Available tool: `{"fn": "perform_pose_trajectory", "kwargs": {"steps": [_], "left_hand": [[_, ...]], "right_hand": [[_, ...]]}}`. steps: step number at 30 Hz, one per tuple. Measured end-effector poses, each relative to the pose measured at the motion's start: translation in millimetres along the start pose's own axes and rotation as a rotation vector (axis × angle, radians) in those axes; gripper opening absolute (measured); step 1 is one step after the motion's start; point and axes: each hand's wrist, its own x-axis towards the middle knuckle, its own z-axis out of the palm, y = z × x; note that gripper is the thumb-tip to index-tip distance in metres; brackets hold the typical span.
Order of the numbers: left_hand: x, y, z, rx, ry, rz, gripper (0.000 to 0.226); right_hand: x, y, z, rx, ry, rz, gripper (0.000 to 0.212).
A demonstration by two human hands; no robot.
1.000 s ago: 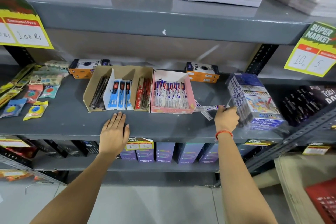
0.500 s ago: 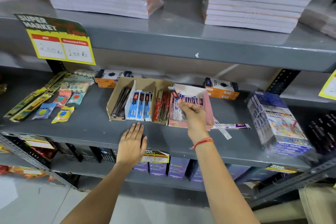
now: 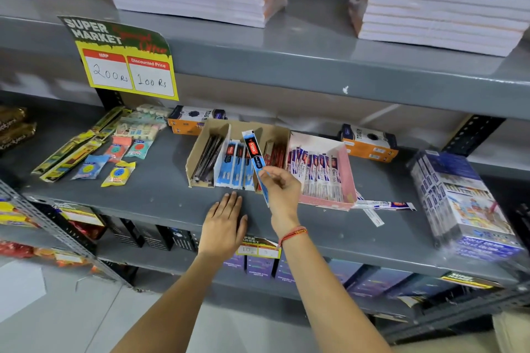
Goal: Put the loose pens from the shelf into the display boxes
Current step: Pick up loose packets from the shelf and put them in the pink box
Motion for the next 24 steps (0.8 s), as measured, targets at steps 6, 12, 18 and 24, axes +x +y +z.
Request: {"fn": "perform_pose_trajectory", "kwargs": {"steps": [6, 12, 18, 24], "left_hand": [[0.0, 0.1, 2.3, -0.011, 0.013, -0.003, 0.053], [3.2, -1.5, 4.4, -0.02, 0.023, 0.021, 0.049], [5.0, -3.3, 5.4, -0.024, 0.023, 0.043, 0.052], [5.7, -5.4, 7.4, -0.028, 0.011, 0.045, 0.052]], "right_hand": [[14.5, -5.4, 33.4, -0.27, 0.046, -0.053, 0.013], [29.4, -14.8, 61.3, -0.705, -0.229, 0.049, 0.032], [62.4, -15.9, 83.2, -1.023, -0.272, -0.045, 0.031], [80.2, -6.8, 84.2, -1.217, -0.373, -0.109, 0.03]]}}
